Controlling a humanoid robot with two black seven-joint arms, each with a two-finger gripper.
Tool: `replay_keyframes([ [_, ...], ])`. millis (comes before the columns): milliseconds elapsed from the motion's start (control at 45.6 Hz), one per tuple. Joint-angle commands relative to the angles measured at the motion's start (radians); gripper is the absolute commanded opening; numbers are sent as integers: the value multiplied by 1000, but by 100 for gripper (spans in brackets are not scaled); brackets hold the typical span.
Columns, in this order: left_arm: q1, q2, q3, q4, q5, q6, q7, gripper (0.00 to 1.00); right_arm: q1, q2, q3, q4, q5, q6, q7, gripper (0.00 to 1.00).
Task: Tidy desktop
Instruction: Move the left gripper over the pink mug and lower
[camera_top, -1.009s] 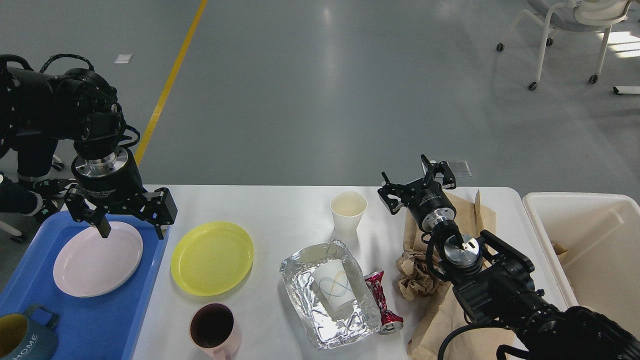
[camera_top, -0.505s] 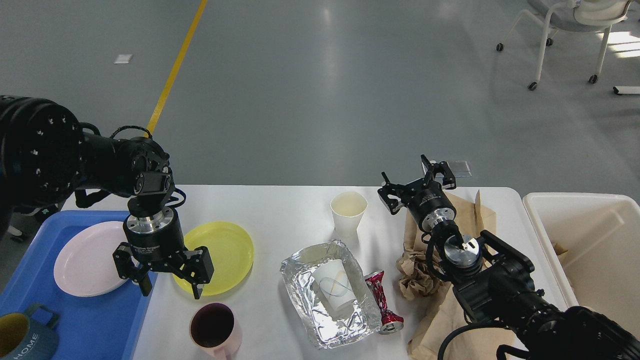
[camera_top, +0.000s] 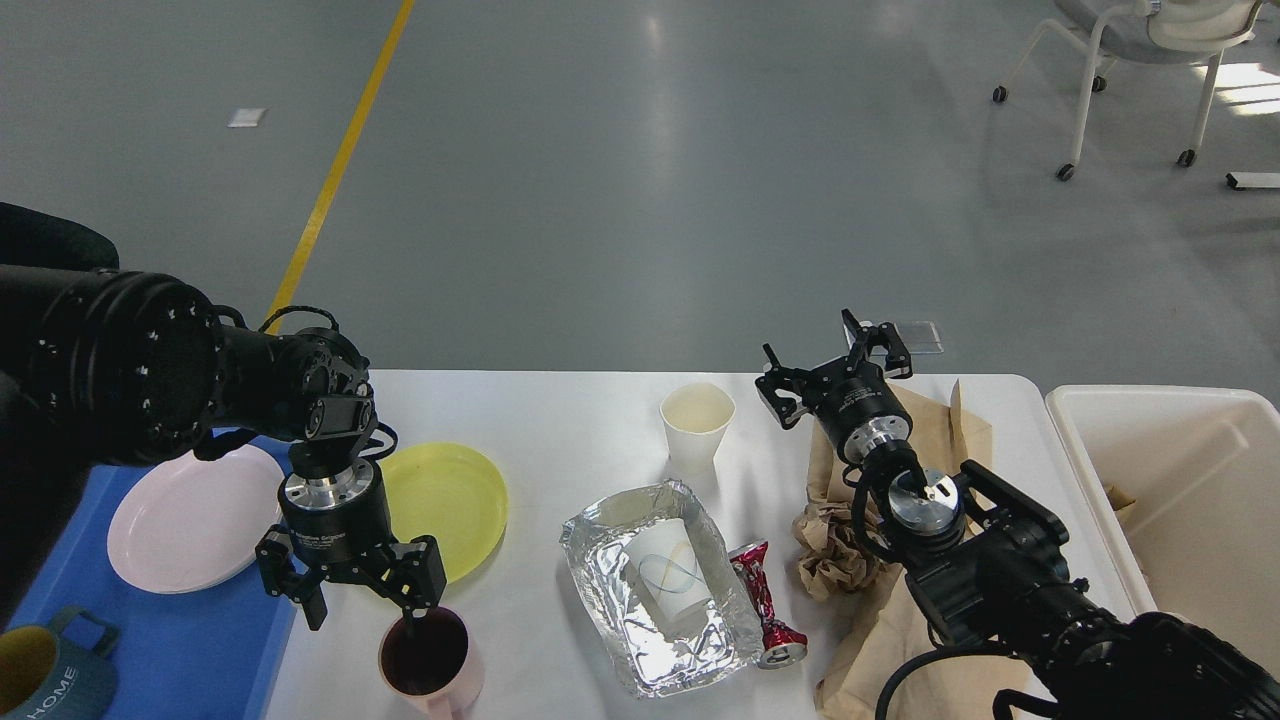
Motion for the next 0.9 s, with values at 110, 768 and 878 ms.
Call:
replay_keyframes([
  [110, 67, -24, 0, 65, -1, 0, -2, 93, 0, 0, 0, 0, 0, 0, 0, 100],
  [768, 82, -37, -5, 67, -1, 0, 60, 11, 0, 0, 0, 0, 0, 0, 0, 100],
  [878, 84, -35, -20, 67, -1, 0, 60, 5, 0, 0, 1, 0, 0, 0, 0, 100],
])
